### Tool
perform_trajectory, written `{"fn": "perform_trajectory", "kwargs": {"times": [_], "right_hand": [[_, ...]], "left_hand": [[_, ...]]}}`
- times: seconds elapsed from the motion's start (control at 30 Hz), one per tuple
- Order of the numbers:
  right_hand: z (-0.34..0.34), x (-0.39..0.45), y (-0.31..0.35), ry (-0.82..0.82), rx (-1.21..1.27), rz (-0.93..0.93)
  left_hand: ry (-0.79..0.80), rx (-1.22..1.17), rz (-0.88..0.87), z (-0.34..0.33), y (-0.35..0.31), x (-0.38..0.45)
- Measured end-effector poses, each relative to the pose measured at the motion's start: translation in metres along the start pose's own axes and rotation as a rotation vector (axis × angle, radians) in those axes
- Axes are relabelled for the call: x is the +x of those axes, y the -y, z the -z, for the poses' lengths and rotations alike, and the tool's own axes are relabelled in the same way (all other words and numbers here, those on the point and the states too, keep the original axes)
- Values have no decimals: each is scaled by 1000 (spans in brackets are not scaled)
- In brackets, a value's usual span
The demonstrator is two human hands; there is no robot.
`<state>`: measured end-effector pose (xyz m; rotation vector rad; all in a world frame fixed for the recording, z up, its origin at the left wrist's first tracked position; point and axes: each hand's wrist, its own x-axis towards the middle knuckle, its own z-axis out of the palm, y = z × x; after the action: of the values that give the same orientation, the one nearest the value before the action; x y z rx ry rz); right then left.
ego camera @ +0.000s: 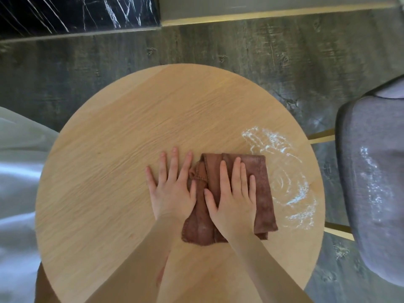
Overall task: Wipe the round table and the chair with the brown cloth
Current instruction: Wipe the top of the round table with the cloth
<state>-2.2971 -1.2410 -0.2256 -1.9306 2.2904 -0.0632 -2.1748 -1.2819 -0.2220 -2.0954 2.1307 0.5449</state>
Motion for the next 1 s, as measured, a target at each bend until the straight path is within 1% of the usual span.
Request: {"fn": "perform_trajectory", "kwargs": {"times": [0.1,0.27,0.53,0.67,0.83,1.0], "right_hand": [[-3,-3,-4,-18,-17,25],[-2,15,-24,-99,4,241],[1,54,-44,-164,85,426],[2,64,-46,-143,75,426],[3,73,-54,-166,85,440],[13,113,-107,-197,67,284]], "left_hand": [[-28,2,-7,-2,1,2],[-52,21,-8,-3,1,1],[-94,85,-20,-7,3,3],[-59,122,-15,-7,0,4],[-12,126,-8,-6,-4,3],[-53,117,-28,-9,-1,3]]}}
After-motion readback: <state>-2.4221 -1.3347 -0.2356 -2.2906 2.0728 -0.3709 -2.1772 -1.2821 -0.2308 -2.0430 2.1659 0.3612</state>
